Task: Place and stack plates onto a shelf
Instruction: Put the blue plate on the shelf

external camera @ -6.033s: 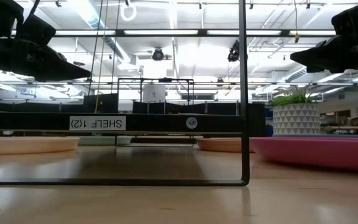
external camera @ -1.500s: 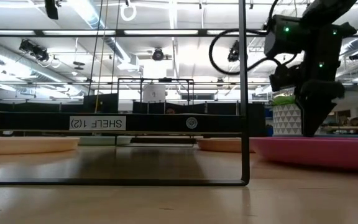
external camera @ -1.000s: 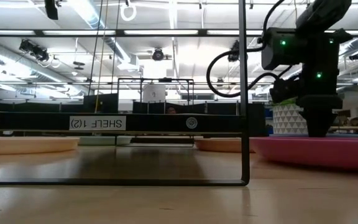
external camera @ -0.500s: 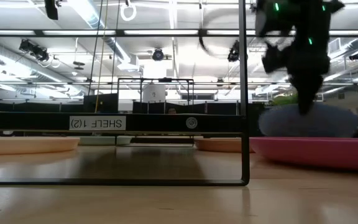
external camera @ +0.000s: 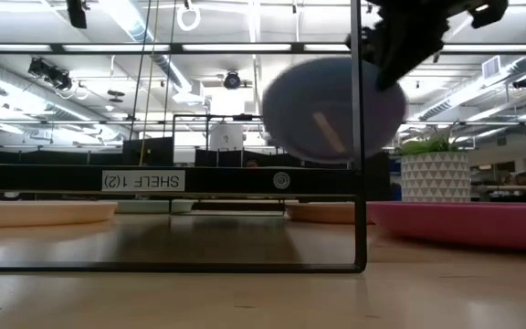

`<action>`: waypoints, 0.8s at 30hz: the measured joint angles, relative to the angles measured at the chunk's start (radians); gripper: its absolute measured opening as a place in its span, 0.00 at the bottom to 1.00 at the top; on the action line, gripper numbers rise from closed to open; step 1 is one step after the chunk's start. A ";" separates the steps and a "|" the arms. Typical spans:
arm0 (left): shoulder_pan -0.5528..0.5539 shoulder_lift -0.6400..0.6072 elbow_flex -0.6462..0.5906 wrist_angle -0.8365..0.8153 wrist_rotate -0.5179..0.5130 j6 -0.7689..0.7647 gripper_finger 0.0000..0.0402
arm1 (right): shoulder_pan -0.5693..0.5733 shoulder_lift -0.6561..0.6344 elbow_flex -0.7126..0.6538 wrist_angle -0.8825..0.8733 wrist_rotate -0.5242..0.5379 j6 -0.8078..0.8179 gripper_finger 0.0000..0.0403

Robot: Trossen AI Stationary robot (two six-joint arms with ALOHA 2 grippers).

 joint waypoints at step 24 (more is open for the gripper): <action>0.000 0.181 0.173 -0.405 0.206 -0.077 0.30 | -0.042 0.491 0.316 0.084 0.088 -0.384 0.07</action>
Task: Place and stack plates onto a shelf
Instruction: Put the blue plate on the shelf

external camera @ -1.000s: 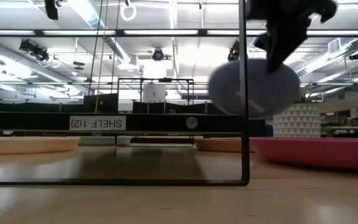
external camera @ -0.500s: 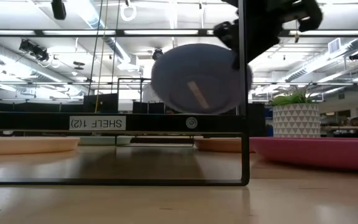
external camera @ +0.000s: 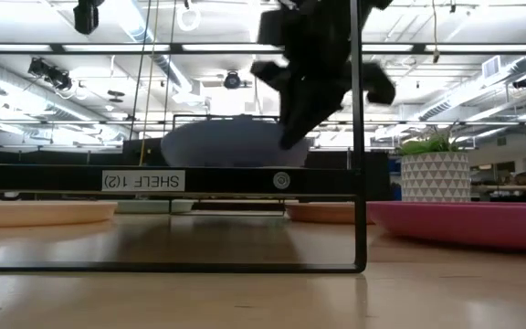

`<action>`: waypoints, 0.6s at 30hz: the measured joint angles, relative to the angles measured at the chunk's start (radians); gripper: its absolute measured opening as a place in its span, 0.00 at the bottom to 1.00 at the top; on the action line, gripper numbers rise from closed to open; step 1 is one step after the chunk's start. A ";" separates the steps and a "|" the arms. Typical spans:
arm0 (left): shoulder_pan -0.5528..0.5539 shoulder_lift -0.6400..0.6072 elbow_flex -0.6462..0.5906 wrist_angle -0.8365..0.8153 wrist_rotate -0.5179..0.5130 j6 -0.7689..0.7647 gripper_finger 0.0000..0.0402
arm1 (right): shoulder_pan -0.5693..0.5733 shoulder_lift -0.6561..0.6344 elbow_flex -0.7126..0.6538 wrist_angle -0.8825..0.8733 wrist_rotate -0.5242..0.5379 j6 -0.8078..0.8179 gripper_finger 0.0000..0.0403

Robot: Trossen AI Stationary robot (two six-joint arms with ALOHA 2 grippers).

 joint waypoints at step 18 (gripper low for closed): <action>0.000 0.067 0.191 -0.157 -0.009 0.167 0.30 | -0.012 0.132 0.072 0.097 0.113 -0.004 0.11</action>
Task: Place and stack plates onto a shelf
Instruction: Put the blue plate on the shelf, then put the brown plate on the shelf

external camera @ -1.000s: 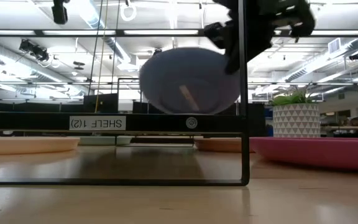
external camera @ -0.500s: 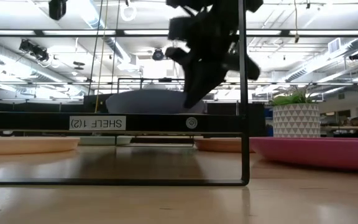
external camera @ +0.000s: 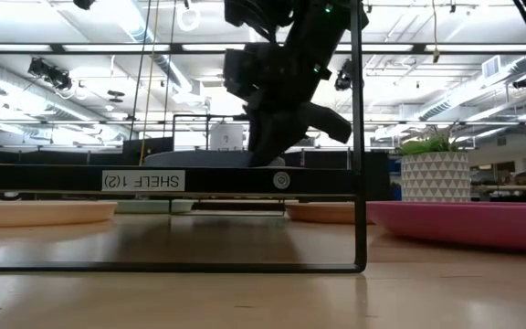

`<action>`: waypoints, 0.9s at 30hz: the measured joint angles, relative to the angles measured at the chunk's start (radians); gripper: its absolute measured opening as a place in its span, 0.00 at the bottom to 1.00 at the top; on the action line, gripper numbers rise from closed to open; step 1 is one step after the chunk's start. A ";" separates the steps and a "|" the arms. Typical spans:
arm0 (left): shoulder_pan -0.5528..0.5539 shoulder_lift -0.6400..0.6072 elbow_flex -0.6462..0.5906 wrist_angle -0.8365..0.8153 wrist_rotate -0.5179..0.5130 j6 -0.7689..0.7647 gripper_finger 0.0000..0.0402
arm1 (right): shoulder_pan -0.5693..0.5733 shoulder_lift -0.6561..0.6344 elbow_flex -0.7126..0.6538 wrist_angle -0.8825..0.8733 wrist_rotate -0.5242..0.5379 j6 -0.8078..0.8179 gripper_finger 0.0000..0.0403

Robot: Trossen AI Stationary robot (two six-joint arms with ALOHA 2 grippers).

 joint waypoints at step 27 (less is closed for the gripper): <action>0.000 0.001 0.000 -0.032 0.026 0.144 0.30 | 0.002 -0.135 0.167 -0.519 -0.035 0.649 0.25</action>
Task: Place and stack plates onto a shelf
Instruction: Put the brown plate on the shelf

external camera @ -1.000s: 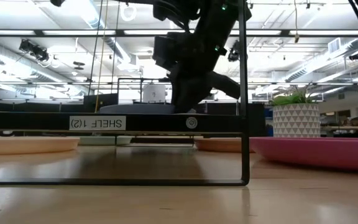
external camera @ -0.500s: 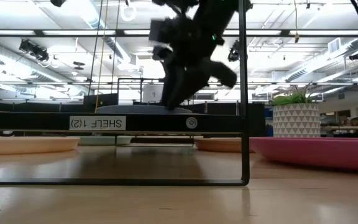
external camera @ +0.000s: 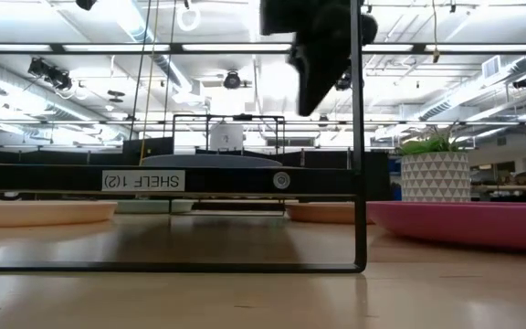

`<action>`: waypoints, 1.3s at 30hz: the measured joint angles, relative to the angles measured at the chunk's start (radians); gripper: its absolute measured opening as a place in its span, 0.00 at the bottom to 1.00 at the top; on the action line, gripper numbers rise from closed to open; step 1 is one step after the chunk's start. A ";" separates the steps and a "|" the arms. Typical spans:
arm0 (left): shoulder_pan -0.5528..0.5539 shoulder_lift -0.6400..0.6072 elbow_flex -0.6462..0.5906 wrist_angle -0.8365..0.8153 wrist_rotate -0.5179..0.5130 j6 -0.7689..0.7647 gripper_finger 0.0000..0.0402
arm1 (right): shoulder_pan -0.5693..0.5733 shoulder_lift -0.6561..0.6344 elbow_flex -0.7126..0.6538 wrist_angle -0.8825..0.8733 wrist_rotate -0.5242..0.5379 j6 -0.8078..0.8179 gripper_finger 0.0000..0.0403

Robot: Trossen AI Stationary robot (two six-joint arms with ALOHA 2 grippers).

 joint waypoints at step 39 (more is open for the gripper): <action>0.000 0.001 0.000 -0.002 -0.079 0.054 0.30 | -0.004 -0.305 -0.815 0.564 -0.007 -0.068 0.30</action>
